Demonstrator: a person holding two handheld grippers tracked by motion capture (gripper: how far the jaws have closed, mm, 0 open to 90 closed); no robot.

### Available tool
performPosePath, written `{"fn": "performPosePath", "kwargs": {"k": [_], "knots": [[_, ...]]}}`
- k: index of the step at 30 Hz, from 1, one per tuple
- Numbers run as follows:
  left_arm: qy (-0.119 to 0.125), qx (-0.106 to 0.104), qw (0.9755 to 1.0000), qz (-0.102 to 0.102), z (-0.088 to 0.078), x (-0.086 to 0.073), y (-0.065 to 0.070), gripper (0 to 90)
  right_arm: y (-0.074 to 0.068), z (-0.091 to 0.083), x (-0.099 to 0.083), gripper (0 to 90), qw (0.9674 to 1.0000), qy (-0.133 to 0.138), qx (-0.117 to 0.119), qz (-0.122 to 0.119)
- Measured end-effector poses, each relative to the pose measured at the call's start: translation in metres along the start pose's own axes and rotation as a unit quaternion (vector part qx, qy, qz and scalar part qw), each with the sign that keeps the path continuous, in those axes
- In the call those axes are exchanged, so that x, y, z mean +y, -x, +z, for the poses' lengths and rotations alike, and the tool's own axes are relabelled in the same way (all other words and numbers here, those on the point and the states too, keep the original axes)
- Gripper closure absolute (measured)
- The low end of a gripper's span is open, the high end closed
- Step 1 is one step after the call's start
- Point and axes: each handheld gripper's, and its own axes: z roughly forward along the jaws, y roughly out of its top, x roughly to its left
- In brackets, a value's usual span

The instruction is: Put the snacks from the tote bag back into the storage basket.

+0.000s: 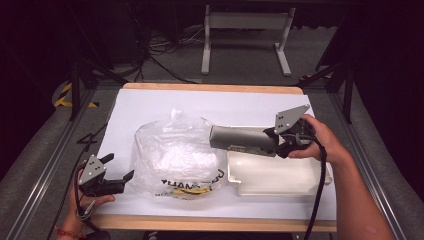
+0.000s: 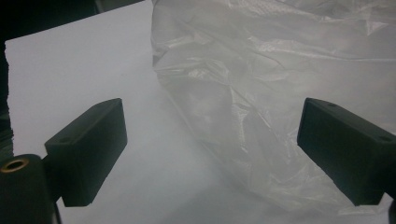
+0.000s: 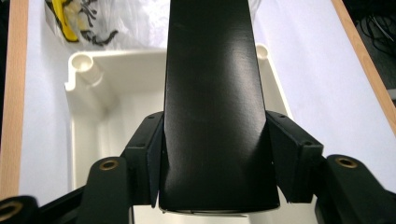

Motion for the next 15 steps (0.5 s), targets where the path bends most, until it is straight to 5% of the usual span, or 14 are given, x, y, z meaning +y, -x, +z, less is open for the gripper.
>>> {"fn": "performPosePath", "kwargs": {"k": [15], "knots": [[-0.003,0.000,1.0000,0.001,0.000,0.000,0.000,9.3,0.000,-0.019,-0.041,43.0,0.9995,-0.004,-0.017,0.025]]}}
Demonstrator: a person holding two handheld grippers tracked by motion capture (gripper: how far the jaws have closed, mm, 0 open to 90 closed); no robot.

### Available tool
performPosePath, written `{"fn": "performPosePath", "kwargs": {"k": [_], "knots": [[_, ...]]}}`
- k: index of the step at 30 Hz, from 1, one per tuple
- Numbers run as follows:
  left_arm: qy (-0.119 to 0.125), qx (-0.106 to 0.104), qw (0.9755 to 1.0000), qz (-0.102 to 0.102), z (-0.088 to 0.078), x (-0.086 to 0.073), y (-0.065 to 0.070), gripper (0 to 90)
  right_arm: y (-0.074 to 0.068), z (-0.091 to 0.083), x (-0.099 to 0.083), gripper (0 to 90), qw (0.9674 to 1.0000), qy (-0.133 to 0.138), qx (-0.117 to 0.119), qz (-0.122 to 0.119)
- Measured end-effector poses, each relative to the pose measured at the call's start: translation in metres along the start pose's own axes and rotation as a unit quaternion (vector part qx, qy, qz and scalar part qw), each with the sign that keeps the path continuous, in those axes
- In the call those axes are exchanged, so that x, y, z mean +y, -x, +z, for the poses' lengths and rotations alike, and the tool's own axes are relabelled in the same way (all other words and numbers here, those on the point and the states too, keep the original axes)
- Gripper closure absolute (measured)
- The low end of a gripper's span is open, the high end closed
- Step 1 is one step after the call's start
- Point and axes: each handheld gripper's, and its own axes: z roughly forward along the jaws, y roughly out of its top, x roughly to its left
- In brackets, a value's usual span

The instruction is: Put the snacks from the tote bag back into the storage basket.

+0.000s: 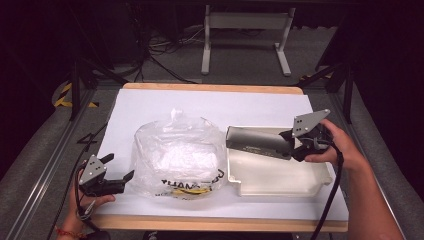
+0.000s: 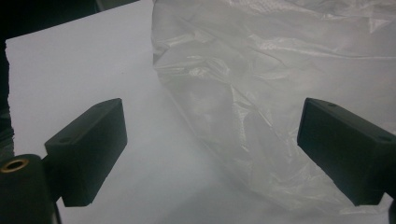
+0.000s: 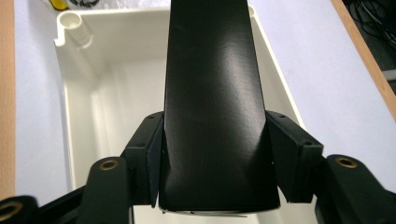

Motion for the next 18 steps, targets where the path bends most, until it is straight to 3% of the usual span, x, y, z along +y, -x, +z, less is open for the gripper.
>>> {"fn": "performPosePath", "kwargs": {"k": [9,18], "knots": [[-0.003,-0.001,1.0000,0.002,0.000,0.000,0.000,9.3,-0.001,-0.009,-0.013,42.9,1.0000,-0.001,-0.001,0.004],[-0.003,-0.002,1.0000,0.004,0.000,0.000,0.000,9.3,-0.004,-0.001,-0.018,42.9,0.9995,-0.022,0.020,-0.009]]}}
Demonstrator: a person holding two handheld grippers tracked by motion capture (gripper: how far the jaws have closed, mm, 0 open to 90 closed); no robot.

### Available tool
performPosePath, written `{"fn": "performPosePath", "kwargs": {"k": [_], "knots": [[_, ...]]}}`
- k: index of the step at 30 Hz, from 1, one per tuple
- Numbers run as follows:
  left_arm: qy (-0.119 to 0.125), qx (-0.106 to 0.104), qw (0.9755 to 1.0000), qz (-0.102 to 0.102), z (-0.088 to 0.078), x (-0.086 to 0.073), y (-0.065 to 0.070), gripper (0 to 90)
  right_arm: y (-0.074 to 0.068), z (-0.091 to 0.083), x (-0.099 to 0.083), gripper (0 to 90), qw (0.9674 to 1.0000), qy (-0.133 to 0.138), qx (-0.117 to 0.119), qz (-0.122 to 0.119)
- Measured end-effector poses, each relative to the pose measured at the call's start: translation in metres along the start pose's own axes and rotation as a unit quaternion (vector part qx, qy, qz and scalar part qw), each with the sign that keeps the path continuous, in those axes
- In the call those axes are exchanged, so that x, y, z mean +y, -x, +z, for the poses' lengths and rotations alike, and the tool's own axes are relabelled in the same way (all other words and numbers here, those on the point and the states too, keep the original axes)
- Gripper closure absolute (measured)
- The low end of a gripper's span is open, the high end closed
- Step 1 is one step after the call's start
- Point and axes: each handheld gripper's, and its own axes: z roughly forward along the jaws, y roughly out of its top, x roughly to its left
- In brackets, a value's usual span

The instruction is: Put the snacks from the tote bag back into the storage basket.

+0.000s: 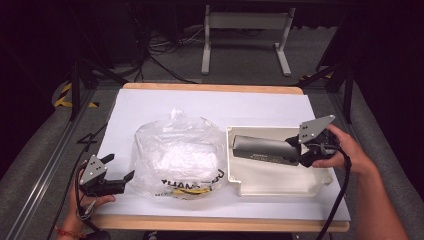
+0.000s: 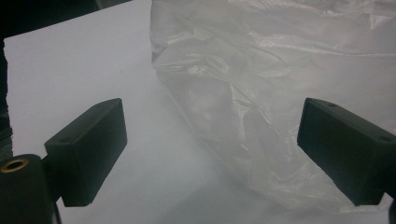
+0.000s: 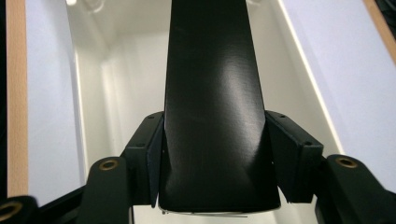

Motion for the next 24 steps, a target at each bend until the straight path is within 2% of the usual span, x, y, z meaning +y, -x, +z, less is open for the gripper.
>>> {"fn": "performPosePath", "kwargs": {"k": [7,10,12,20,24], "knots": [[-0.002,0.000,1.0000,0.001,0.000,0.000,0.000,9.3,0.001,0.013,-0.001,42.8,0.9992,-0.028,0.022,-0.015],[-0.002,0.000,1.0000,0.000,0.001,0.000,0.000,9.3,0.002,0.016,-0.002,42.8,0.9988,-0.032,0.031,-0.018],[-0.002,0.000,1.0000,0.001,0.000,0.000,0.000,9.3,0.003,0.024,-0.005,42.8,0.9979,-0.046,0.039,-0.026],[-0.002,0.000,1.0000,-0.002,0.001,0.000,0.001,9.3,0.005,0.031,-0.011,42.7,0.9974,-0.046,0.050,-0.022],[-0.004,0.001,1.0000,-0.001,0.001,0.000,0.001,9.3,0.010,0.032,-0.015,42.6,0.9960,-0.063,0.059,-0.023]]}}
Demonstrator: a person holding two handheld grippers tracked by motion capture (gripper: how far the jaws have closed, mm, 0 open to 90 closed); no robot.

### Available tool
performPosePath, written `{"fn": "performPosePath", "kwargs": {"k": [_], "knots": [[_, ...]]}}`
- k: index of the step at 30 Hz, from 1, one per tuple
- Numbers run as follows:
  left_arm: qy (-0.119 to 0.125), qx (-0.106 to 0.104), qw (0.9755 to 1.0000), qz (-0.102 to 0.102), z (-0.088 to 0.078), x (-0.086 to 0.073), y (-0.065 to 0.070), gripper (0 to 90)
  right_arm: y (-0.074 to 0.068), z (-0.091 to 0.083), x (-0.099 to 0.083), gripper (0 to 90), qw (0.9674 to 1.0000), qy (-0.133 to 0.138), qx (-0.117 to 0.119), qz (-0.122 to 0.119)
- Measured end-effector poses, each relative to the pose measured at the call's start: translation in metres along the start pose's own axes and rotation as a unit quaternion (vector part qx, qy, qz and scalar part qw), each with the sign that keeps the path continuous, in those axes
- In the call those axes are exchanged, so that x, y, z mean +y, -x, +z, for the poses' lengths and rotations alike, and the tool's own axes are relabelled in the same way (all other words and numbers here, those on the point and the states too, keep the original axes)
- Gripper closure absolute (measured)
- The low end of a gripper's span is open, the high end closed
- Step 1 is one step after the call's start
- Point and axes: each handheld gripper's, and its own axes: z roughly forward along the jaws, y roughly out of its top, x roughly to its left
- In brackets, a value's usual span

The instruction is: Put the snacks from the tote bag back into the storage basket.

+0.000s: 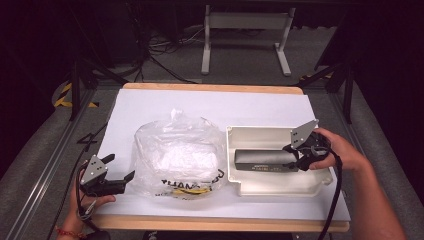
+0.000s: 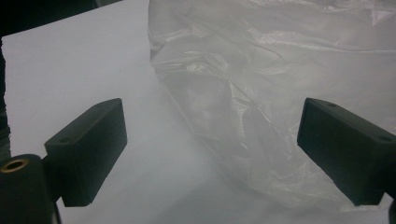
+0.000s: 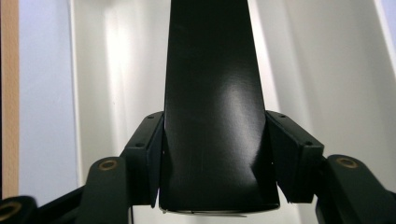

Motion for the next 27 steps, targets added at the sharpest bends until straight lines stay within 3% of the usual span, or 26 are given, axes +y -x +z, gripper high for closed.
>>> {"fn": "performPosePath", "kwargs": {"k": [13,20,21,27], "knots": [[-0.002,0.000,1.0000,0.002,0.001,0.000,0.000,9.3,0.010,0.008,-0.008,42.4,0.9989,-0.044,0.013,0.007],[-0.003,-0.001,1.0000,0.004,0.001,0.000,0.000,9.3,0.012,0.018,-0.007,42.0,0.9959,-0.089,0.012,0.011],[-0.003,-0.001,1.0000,0.003,0.001,0.000,0.000,9.3,0.011,0.022,-0.006,41.9,0.9939,-0.109,0.008,0.006],[-0.003,0.001,1.0000,0.003,0.000,0.000,0.000,9.3,0.011,0.025,-0.005,41.0,0.9926,-0.121,-0.001,0.006]]}}
